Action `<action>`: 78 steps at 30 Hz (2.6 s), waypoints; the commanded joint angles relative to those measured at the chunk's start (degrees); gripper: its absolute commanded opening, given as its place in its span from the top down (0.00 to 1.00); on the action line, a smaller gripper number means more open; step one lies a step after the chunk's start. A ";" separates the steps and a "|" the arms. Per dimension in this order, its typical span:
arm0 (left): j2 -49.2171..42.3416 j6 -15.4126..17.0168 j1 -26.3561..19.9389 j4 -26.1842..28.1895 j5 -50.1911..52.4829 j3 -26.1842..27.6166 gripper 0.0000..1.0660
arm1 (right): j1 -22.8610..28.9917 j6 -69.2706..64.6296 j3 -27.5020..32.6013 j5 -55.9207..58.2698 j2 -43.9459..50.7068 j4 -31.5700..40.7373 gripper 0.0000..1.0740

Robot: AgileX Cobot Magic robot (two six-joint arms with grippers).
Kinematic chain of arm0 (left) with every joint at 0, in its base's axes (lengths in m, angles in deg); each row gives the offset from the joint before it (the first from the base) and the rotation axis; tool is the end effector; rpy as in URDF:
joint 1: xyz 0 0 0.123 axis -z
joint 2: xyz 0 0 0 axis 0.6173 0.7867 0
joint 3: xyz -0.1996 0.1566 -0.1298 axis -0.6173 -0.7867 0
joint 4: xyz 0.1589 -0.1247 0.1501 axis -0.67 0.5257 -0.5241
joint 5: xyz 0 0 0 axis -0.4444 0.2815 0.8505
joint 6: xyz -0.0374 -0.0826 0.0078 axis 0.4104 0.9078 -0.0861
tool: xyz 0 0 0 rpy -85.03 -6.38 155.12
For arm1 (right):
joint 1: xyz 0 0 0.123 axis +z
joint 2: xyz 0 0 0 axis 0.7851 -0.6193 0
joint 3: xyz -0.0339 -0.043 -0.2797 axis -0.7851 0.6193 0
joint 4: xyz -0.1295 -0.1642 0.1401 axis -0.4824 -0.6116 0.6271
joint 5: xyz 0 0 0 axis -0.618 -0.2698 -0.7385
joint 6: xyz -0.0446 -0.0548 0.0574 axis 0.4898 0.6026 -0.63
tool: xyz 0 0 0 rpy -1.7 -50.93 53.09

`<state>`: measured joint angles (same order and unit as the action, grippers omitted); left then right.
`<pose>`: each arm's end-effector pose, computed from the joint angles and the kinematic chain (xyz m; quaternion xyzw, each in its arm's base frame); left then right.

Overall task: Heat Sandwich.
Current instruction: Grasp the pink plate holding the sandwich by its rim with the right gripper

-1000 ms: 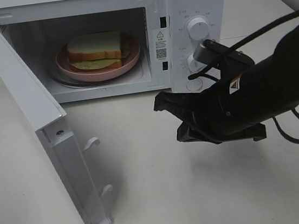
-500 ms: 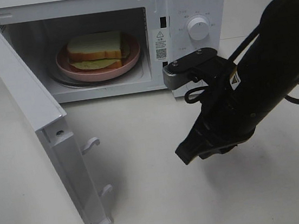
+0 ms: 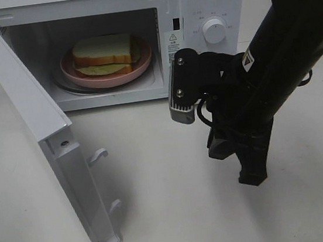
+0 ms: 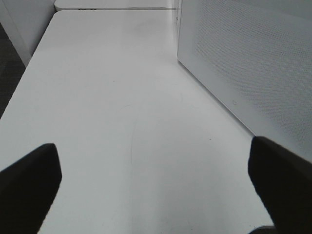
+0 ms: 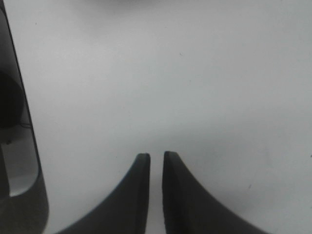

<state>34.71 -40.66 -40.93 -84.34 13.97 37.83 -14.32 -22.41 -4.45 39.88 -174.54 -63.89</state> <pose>-0.0077 -0.0041 0.2804 0.0017 0.8523 0.0030 0.5230 0.2257 0.1824 0.2198 -0.6365 0.7488 0.0342 0.1817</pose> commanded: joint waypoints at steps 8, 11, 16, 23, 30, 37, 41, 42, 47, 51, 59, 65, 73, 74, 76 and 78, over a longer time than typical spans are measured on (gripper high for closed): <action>-0.57 0.06 0.00 0.40 0.57 0.00 0.06 | 0.00 23.55 -0.86 0.80 0.40 -4.98 0.85; -0.57 0.06 0.00 0.40 0.57 0.00 0.06 | 0.00 25.44 -0.86 0.69 0.40 -6.07 0.84; -0.57 0.06 0.00 0.40 0.57 0.00 0.06 | 0.00 25.04 -0.86 -1.26 0.40 -7.22 0.68; -0.57 0.06 0.00 0.40 0.57 0.00 0.06 | 0.00 17.25 -0.86 -3.50 0.40 -7.56 0.18; -0.57 0.06 0.00 0.40 0.57 0.00 0.06 | 0.00 17.76 -0.86 -1.78 0.40 -9.17 0.12; -0.57 0.06 0.00 0.40 0.57 0.00 0.06 | 0.00 18.45 -3.32 -2.23 -0.17 -12.43 0.18; -0.57 0.06 0.00 0.40 0.57 0.00 0.06 | 0.17 18.39 -6.13 -2.18 -2.18 -12.55 0.20; -0.57 0.06 0.00 0.40 0.57 0.00 0.06 | 0.17 18.39 -6.88 -2.35 -2.69 -12.55 0.20; -0.57 0.06 0.00 0.40 0.57 0.00 0.06 | 0.23 18.39 -10.31 -2.81 -5.84 -12.55 0.21; -0.57 0.06 0.00 0.40 0.57 0.00 0.06 | 1.72 18.45 -13.24 -3.50 -7.79 -13.01 0.21; -0.57 0.06 0.00 0.40 0.57 0.00 0.06 | 3.72 18.39 -19.82 -4.64 -12.55 -13.46 0.23; -0.57 0.06 0.00 0.40 0.57 0.00 0.06 | 4.18 18.39 -24.87 -6.36 -16.96 -13.81 0.23; -0.57 0.06 0.00 0.40 0.57 0.00 0.06 | 3.95 15.30 -32.03 -7.39 -23.32 -16.62 0.24; -0.57 0.06 0.00 0.40 0.57 0.00 0.06 | 3.95 14.73 -32.95 -7.73 -23.95 -16.62 0.24; -0.57 0.06 0.00 0.40 0.57 0.00 0.06 | 3.95 13.75 -34.84 -7.91 -25.44 -16.90 0.24; -0.57 0.06 0.00 0.40 0.57 0.00 0.06 | 3.95 12.95 -36.61 -7.91 -26.99 -17.48 0.25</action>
<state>34.71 -40.66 -40.93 -84.34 13.97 37.83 -10.37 -8.20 -39.75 32.38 -200.55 -80.73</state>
